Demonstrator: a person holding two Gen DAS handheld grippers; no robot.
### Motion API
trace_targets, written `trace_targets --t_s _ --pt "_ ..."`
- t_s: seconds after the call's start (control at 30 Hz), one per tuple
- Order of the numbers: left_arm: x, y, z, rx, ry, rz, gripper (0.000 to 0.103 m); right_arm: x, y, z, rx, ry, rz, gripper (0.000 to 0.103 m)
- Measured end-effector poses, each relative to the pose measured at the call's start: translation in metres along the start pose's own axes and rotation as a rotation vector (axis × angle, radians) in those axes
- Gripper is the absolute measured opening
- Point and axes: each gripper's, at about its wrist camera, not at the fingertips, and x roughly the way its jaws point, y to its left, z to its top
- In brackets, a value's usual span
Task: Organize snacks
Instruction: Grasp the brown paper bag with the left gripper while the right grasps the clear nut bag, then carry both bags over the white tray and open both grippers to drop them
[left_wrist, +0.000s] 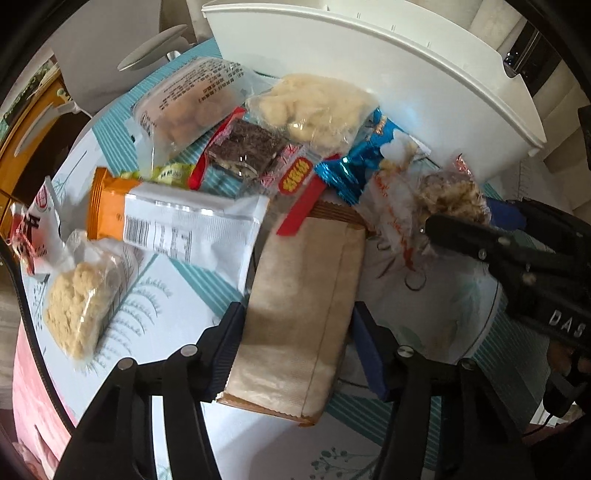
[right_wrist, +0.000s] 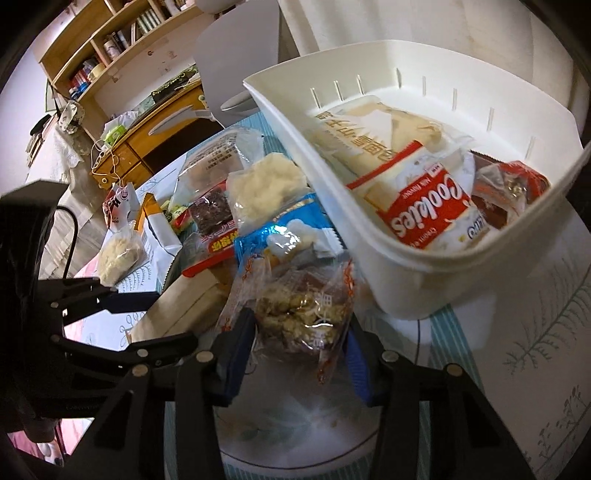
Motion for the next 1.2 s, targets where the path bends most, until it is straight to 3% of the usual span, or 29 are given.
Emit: trace_targets --t_s 0.43,0.87,1.2 --pt "-0.025 -0.012 -0.055 -0.097 0.054 -0.035 0.055 -0.027 0.002 -0.012 0.014 -0.017 -0.006 0.047" --pt "-0.101 -0.021 -0.098 -0.173 -0.047 -0.091 0.055 -0.081 0.005 -0.031 0.1 -0.058 -0.021 0.047" --pt "-0.15 -0.019 -0.099 -0.23 -0.149 -0.155 0.055 -0.141 0.013 -0.035 0.124 -0.128 -0.02 0.047"
